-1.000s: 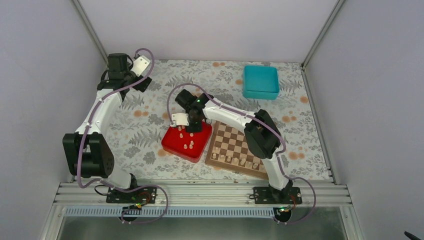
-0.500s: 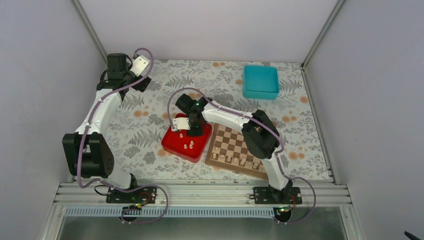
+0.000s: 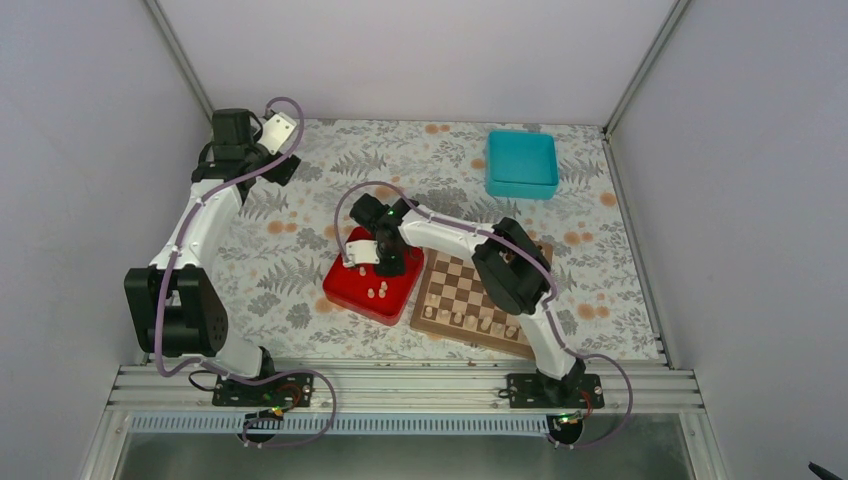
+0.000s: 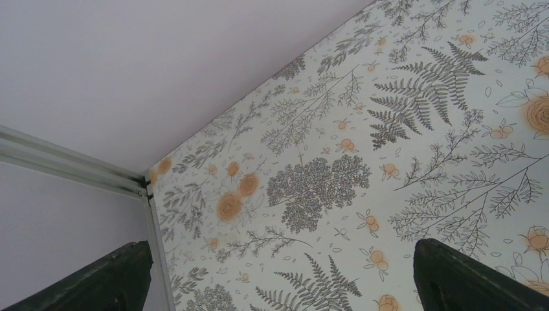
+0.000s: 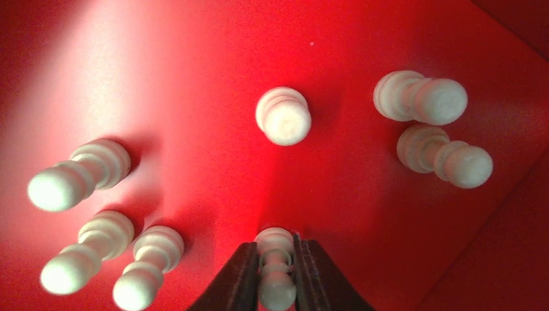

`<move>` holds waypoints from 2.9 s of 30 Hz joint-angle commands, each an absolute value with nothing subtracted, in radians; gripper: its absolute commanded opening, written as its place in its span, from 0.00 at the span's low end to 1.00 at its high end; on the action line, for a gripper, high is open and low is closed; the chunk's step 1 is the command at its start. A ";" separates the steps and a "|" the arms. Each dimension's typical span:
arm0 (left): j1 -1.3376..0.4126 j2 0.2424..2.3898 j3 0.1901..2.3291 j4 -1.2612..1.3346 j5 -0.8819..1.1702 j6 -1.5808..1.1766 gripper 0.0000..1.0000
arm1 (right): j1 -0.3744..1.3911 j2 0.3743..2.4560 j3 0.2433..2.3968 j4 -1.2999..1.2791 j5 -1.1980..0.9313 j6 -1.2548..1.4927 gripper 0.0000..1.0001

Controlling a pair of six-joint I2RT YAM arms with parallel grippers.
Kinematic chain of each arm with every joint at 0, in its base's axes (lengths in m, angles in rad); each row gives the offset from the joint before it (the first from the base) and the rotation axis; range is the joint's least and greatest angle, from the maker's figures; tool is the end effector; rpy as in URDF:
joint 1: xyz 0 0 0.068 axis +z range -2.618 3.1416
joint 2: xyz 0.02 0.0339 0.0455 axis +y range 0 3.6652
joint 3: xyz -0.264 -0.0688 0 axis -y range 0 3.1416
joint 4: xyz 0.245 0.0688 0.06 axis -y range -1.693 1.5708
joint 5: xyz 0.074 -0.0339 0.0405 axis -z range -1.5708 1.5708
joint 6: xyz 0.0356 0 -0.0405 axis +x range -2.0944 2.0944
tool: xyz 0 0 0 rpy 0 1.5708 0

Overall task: Set up the chess pieces on the board
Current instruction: Pick up the chess piece from the storage box, then place the chess piece on the chessboard.

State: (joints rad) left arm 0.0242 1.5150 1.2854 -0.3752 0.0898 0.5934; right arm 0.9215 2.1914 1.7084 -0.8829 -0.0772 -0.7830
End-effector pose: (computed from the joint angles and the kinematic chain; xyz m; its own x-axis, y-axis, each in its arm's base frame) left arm 0.3475 0.0052 0.3175 -0.4435 0.5464 -0.7105 0.3590 0.8346 0.4177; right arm 0.2642 0.3526 0.1604 0.1473 -0.9692 -0.1975 -0.9872 -0.1317 -0.0900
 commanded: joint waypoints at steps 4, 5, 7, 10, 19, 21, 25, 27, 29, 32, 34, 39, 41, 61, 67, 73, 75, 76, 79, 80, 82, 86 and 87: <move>0.034 1.484 1.275 -0.351 0.113 0.583 1.00 | 0.926 2.155 1.717 -0.893 -0.087 -0.770 0.07; 0.034 1.485 1.276 -0.350 0.113 0.583 1.00 | 0.925 2.134 1.706 -0.893 -0.085 -0.769 0.06; 0.034 1.487 1.276 -0.351 0.113 0.581 1.00 | 0.926 2.083 1.682 -0.899 -0.088 -0.765 0.05; 0.034 1.489 1.283 -0.354 0.107 0.581 1.00 | 0.922 1.997 1.612 -0.914 -0.093 -0.763 0.04; 0.046 1.482 1.253 -0.328 0.071 0.576 1.00 | 0.866 1.678 1.321 -0.949 -0.089 -0.734 0.05; 0.053 1.480 1.244 -0.317 0.071 0.570 1.00 | 0.851 1.595 1.250 -0.949 -0.086 -0.730 0.04; 0.055 1.479 1.236 -0.296 0.068 0.559 1.00 | 0.831 1.503 1.129 -0.939 -0.087 -0.724 0.05; 0.054 1.481 1.235 -0.288 0.066 0.555 1.00 | 0.823 1.487 1.090 -0.926 -0.087 -0.724 0.05; 0.054 1.487 1.232 -0.281 0.059 0.553 1.00 | 0.816 1.483 1.058 -0.908 -0.090 -0.729 0.05; 0.055 1.487 1.228 -0.286 0.057 0.549 1.00 | 0.805 1.487 1.019 -0.877 -0.097 -0.738 0.05; 0.055 1.482 1.223 -0.285 0.056 0.548 1.00 | 0.802 1.499 1.006 -0.864 -0.112 -0.747 0.05; 0.056 1.474 1.217 -0.285 0.044 0.550 1.00 | 0.800 1.530 1.007 -0.839 -0.148 -0.764 0.05; 0.055 1.477 1.215 -0.284 0.044 0.549 1.00 | 0.801 1.539 1.014 -0.839 -0.159 -0.770 0.05; 0.055 1.489 1.216 -0.283 0.043 0.554 1.00 | 0.801 1.610 1.031 -0.847 -0.185 -0.791 0.07; 0.055 1.488 1.218 -0.283 0.046 0.551 1.00 | 0.800 1.606 1.020 -0.825 -0.170 -0.791 0.09; 0.055 1.488 1.222 -0.288 0.050 0.552 1.00 | 0.801 1.601 1.020 -0.831 -0.159 -0.793 0.12; 0.055 1.488 1.220 -0.287 0.050 0.551 1.00 | 0.801 1.604 1.020 -0.838 -0.157 -0.793 0.13; 0.055 1.488 1.221 -0.288 0.051 0.552 1.00 | 0.801 1.604 1.020 -0.841 -0.158 -0.794 0.13; 0.055 1.488 1.221 -0.288 0.051 0.551 1.00 | 0.800 1.604 1.019 -0.849 -0.155 -0.797 0.12; 0.055 1.487 1.221 -0.288 0.050 0.551 1.00 | 0.801 1.602 1.019 -0.848 -0.151 -0.796 0.12; 0.054 1.489 1.221 -0.288 0.051 0.551 1.00 | 0.801 1.599 1.016 -0.843 -0.150 -0.796 0.12; 0.055 1.488 1.222 -0.289 0.053 0.552 1.00 | 0.801 1.601 1.014 -0.855 -0.148 -0.799 0.13; 0.055 1.488 1.224 -0.290 0.053 0.550 1.00 | 0.801 1.601 1.013 -0.852 -0.146 -0.798 0.13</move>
